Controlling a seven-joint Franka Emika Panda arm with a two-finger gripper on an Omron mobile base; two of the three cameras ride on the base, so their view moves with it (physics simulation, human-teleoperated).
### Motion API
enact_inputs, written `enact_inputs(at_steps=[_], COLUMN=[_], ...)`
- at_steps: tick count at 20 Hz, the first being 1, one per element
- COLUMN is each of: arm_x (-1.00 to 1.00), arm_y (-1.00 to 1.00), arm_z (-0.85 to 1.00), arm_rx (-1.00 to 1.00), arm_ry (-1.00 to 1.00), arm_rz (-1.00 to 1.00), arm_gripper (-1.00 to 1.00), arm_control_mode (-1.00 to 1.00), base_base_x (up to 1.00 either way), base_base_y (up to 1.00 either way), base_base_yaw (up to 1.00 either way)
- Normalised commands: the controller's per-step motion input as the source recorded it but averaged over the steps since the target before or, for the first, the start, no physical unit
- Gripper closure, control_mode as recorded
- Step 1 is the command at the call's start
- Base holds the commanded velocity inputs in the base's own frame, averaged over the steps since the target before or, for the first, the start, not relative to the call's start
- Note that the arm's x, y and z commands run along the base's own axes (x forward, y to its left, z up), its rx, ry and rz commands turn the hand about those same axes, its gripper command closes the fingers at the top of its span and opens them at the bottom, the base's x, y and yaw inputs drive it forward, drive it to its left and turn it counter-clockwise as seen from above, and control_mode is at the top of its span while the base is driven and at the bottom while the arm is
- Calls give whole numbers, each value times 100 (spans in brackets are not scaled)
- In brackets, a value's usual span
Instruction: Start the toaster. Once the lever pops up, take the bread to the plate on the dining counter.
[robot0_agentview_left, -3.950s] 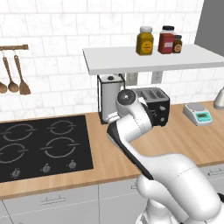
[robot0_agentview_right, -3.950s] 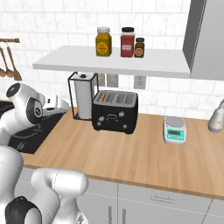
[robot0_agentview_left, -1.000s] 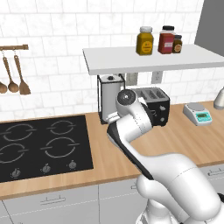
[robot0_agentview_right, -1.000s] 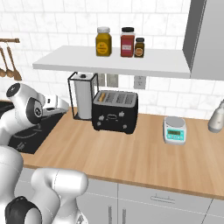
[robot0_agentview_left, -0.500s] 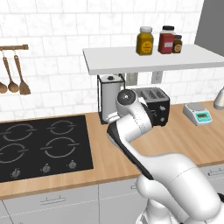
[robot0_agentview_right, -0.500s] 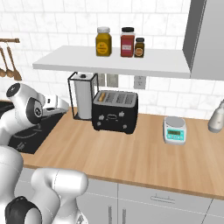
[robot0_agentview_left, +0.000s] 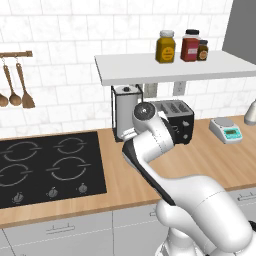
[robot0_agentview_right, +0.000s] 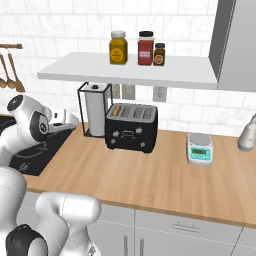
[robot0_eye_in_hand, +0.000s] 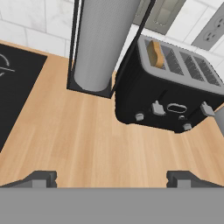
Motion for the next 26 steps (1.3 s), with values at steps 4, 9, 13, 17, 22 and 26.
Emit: enact_inputs(at_steps=[4, 9, 13, 17, 22, 26], arm_x=[0, 0, 0, 0, 0, 0], arm_y=[0, 0, 0, 0, 0, 0], arm_z=[0, 0, 0, 0, 0, 0], arm_rx=[0, 0, 0, 0, 0, 0], arm_ry=[0, 0, 0, 0, 0, 0], arm_rz=[0, 0, 0, 0, 0, 0], arm_gripper=[-100, -100, -100, -100, -100, -100], arm_control_mode=[-100, -100, -100, -100, -100, -100], base_base_x=[0, 0, 0, 0, 0, 0], base_base_y=[0, 0, 0, 0, 0, 0], base_base_yaw=[0, 0, 0, 0, 0, 0])
